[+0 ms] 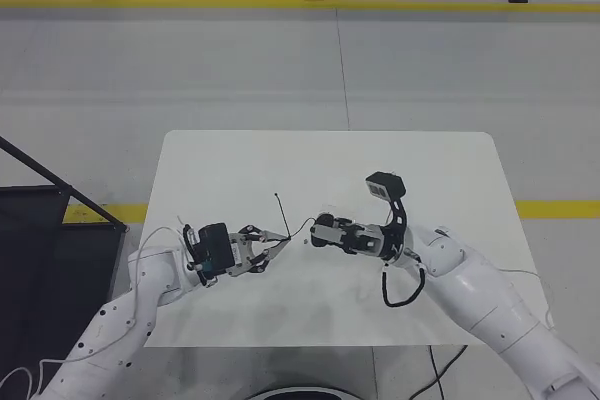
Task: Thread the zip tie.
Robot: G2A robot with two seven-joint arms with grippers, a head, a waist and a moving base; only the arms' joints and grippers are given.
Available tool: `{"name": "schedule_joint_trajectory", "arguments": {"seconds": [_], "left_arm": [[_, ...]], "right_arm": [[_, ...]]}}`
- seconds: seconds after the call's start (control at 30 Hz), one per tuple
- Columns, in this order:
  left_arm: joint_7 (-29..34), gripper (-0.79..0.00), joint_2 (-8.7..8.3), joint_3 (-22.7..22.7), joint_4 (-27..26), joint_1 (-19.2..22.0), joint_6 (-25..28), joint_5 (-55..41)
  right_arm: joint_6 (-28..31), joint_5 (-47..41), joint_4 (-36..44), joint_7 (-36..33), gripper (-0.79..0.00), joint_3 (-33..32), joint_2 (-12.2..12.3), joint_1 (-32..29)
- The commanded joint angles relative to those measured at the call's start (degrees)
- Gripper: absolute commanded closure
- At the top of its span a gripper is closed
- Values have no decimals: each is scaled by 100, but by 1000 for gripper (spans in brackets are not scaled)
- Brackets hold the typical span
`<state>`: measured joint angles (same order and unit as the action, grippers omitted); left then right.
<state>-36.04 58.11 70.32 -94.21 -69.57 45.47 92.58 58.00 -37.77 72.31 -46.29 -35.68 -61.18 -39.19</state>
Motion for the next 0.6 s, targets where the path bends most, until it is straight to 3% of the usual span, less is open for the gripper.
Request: {"name": "schedule_joint_trajectory", "arguments": {"seconds": [0.0,0.57], "left_arm": [[-31,0,-10,-11,12,12,50,84],[-247,0,-99,-153,-3,70,250,743]], "right_arm": [[0,63,-38,0,0,-81,-3,-31],[0,308,-126,0,0,-559,-66,-279]]}}
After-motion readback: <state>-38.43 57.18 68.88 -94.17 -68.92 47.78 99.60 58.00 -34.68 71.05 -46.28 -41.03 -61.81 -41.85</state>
